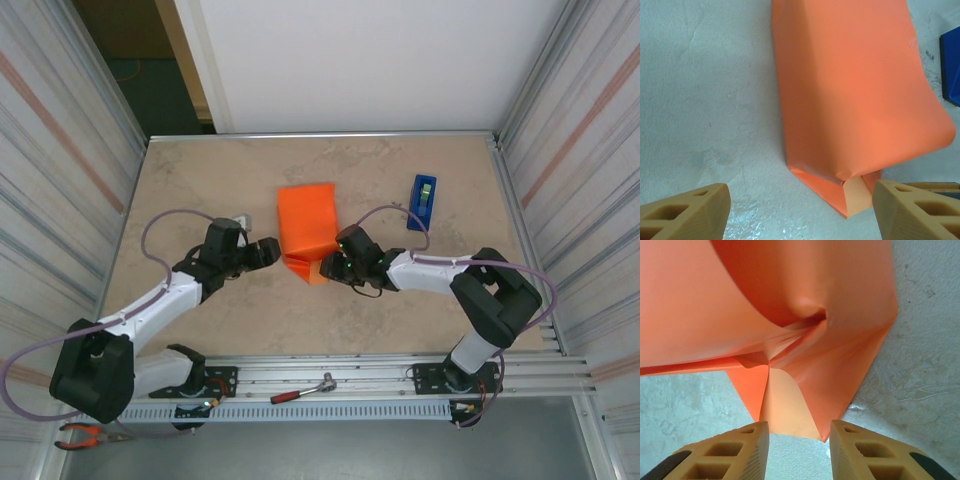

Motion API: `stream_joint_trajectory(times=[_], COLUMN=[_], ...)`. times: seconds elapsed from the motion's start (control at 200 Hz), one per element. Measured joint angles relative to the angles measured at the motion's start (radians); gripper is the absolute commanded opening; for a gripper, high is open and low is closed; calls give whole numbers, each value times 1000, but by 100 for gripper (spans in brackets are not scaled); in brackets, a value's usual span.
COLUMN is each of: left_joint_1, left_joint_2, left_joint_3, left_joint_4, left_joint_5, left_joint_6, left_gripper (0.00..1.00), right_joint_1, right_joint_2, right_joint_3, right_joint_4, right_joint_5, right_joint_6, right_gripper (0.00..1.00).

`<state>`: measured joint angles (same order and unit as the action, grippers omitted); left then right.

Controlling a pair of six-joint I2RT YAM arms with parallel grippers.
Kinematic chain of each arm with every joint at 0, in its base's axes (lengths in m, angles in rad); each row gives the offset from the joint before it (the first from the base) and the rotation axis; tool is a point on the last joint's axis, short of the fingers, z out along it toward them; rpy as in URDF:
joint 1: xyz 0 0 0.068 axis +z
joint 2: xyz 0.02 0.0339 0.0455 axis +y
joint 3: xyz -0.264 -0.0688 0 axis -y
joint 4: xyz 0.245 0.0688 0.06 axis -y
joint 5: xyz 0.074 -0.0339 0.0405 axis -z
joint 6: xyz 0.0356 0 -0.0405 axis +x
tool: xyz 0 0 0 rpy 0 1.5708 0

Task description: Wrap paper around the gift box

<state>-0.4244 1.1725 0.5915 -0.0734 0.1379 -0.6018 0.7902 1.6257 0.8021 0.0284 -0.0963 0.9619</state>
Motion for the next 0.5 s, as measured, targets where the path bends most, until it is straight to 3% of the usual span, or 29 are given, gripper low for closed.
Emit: stream_joint_trajectory(times=[0.145,0.501], left_joint_1=[0,-16], left_joint_2=[5,28], left_joint_3=[-46,-100], left_joint_4=[21,35], left_joint_5=[8,23], left_joint_6=[-7,-24], left_gripper=[68,67], right_joint_1=[-23,-4], right_joint_2=[-3,-2], right_joint_3=[5,5], right_joint_4=[-21,-29], right_joint_5=[-1,-1], right_joint_6=[-5,-1], right_gripper=[36,41])
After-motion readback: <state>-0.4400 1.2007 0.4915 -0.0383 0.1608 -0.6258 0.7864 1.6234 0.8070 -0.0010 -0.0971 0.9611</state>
